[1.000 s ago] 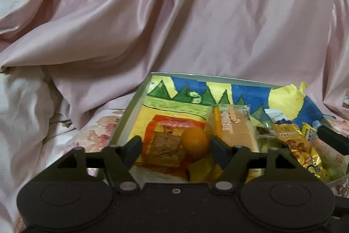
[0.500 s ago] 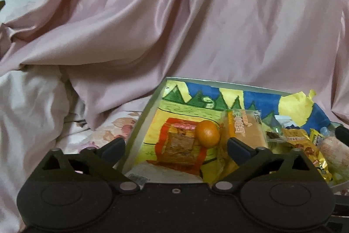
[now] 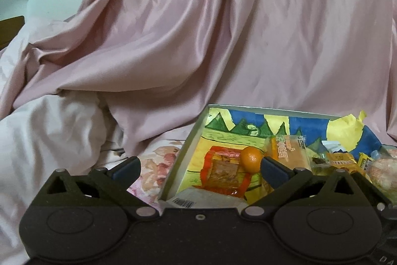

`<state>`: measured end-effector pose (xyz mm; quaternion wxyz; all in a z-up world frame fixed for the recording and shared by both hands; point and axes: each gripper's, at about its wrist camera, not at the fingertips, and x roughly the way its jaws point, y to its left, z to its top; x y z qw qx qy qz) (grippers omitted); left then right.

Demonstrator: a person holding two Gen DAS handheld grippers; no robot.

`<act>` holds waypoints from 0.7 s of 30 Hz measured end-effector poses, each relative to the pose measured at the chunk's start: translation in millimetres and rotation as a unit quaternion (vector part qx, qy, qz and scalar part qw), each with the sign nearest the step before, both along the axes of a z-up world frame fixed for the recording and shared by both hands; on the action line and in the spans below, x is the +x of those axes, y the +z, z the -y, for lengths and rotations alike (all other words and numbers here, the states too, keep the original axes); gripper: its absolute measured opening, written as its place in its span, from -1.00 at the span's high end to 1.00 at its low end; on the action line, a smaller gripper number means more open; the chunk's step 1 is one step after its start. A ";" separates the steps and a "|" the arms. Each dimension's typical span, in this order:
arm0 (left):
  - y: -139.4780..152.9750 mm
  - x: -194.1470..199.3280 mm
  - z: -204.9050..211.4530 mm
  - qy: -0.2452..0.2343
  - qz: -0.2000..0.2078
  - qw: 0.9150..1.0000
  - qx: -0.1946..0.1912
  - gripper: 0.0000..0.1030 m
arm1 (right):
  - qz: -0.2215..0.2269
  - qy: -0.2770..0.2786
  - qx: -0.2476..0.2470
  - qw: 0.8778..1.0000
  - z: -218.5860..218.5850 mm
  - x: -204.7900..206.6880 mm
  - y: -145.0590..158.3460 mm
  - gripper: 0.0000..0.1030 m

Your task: Organize snacks

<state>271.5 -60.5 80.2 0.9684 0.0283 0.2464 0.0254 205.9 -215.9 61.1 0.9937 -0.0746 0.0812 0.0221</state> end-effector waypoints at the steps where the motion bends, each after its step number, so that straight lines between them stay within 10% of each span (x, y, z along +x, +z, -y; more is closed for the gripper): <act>1: 1.4 -3.4 -1.2 0.001 0.001 1.000 0.001 -0.98 | 0.002 0.000 0.002 1.000 0.1 -1.2 1.5 -0.97; 21: 25.2 -88.8 -14.5 0.013 0.035 0.999 -0.024 -0.98 | 0.028 -0.007 0.048 0.998 8.9 -69.7 29.6 -0.99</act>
